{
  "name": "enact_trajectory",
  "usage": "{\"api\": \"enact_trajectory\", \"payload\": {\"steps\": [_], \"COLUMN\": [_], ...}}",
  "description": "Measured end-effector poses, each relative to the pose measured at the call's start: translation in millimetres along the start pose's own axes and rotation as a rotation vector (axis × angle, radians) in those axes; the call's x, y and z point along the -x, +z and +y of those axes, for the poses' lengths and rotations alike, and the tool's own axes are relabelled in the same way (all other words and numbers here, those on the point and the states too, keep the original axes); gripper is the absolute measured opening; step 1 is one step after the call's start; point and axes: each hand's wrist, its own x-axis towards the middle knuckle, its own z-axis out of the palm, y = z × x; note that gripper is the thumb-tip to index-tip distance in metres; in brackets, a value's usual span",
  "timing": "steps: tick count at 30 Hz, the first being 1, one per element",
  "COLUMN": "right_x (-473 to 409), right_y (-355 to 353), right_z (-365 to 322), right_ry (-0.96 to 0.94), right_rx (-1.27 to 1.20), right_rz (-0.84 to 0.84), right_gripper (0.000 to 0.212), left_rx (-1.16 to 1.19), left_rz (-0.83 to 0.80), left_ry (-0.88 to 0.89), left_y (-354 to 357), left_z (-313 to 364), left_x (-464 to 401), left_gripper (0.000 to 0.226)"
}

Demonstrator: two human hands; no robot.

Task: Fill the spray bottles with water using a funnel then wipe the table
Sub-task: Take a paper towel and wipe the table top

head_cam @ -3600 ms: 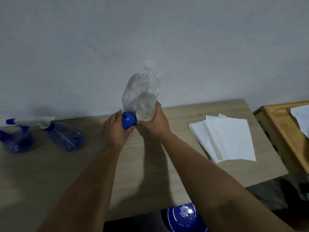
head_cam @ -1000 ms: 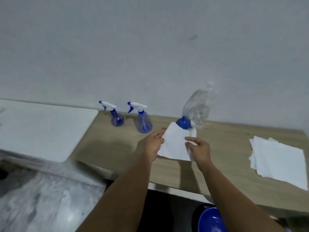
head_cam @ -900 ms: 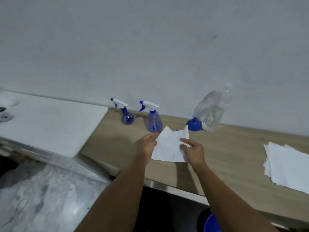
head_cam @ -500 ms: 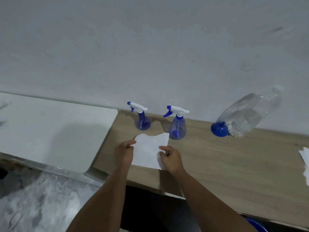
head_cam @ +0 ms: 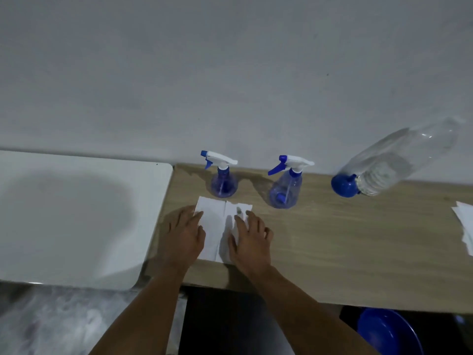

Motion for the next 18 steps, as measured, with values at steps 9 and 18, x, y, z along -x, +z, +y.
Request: {"api": "enact_trajectory", "payload": {"steps": [9, 18], "right_x": [-21, -36], "right_y": [45, 37], "right_z": [6, 9], "right_ry": [-0.163, -0.202], "right_rx": [0.082, 0.047], "right_rz": [-0.194, -0.134], "right_gripper": [0.078, 0.080], "left_rx": [-0.213, -0.217], "left_rz": [-0.242, -0.243], "left_ry": [0.291, 0.269], "left_y": [37, 36], "left_z": [-12, 3], "left_x": [-14, -27], "left_gripper": [0.068, 0.070]}}
